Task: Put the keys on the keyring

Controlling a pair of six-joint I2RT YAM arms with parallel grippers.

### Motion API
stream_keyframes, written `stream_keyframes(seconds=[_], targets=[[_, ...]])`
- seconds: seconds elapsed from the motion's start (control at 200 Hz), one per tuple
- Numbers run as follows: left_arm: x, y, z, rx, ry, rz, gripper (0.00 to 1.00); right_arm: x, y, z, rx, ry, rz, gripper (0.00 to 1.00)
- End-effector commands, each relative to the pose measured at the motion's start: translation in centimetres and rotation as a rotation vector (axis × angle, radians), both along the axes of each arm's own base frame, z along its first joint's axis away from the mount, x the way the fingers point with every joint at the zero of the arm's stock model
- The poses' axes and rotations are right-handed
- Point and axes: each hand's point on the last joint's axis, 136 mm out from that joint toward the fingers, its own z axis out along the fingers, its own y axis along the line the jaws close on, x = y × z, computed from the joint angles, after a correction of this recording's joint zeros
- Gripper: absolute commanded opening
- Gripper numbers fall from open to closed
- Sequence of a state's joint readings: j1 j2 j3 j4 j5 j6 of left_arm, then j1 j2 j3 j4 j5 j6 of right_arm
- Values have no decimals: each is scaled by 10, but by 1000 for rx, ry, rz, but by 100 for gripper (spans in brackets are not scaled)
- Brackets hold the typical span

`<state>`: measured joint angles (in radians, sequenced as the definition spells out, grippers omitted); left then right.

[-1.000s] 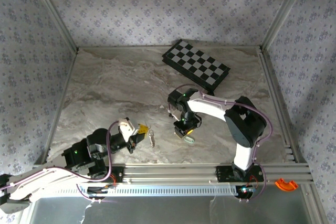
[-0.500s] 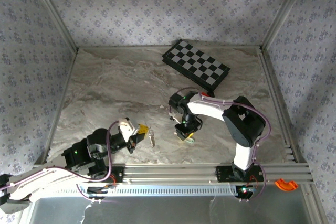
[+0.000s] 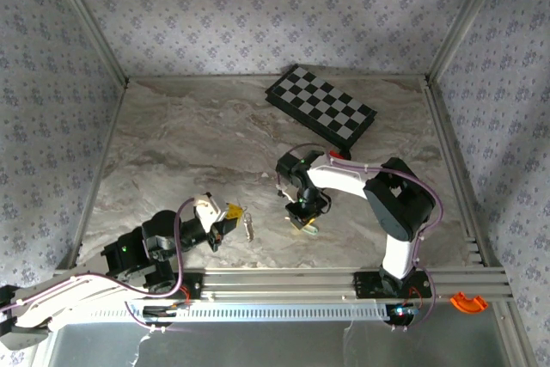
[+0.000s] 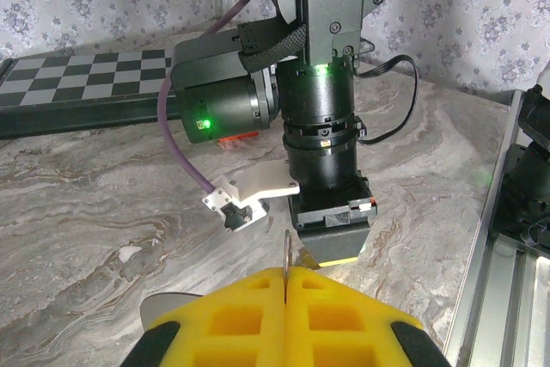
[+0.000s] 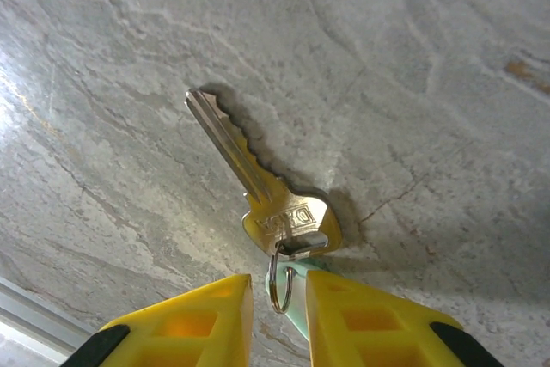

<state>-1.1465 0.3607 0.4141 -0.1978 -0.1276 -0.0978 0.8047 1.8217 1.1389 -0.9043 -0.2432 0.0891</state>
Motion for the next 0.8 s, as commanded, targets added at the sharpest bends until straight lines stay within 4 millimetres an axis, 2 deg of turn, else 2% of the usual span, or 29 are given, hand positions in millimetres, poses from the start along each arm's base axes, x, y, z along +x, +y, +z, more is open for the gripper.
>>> stream_keyframes(seconds=[0.0, 0.8], targets=[[-1, -1, 20, -65, -23, -3, 0, -4, -2, 2, 8, 10, -22, 22], [-1, -1, 21, -69, -13, -4, 0, 1, 2, 4, 52, -24, -59, 22]])
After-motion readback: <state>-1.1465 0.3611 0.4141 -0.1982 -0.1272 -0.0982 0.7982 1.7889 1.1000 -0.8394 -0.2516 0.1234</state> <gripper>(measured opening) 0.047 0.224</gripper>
